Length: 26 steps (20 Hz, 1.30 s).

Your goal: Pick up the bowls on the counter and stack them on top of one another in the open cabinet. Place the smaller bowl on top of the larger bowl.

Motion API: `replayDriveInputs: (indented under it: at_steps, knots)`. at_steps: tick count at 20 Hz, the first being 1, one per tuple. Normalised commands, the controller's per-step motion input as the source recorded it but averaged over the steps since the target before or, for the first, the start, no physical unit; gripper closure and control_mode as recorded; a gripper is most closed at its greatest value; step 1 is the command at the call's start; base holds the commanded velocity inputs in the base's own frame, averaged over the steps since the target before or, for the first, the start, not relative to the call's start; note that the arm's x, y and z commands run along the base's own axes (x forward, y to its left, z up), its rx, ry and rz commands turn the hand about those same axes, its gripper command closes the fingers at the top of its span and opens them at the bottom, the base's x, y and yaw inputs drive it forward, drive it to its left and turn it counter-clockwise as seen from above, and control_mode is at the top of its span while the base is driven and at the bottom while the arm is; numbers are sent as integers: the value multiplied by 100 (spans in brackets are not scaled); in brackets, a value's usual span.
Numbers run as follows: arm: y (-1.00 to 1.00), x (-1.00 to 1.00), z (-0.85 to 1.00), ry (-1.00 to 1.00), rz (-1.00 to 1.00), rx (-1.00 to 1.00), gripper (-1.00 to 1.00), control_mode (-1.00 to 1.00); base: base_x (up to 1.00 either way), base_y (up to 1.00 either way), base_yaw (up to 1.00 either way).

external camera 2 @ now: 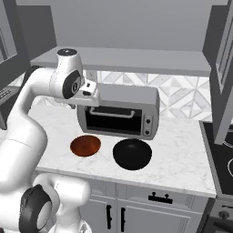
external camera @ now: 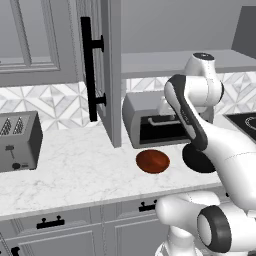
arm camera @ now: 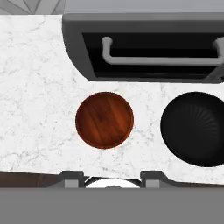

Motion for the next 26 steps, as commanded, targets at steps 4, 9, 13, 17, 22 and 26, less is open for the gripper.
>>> replayDriveInputs:
  at_steps: [4,9,13,17,22,26]
  knots:
    - [0,-9,-37,6,-4,0,-100,-100,0,0,0]
    - [5,0,-95,12,-15,0,-100,-100,0,0,0]
    - [0,0,-100,4,-21,0,-100,-100,0,0,0]
    - [-4,0,-99,0,-22,1,-100,-100,0,0,0]
    - [-7,27,-57,0,-26,10,-100,-100,0,0,0]
    - [0,36,-42,0,-12,5,-100,-100,0,0,0]
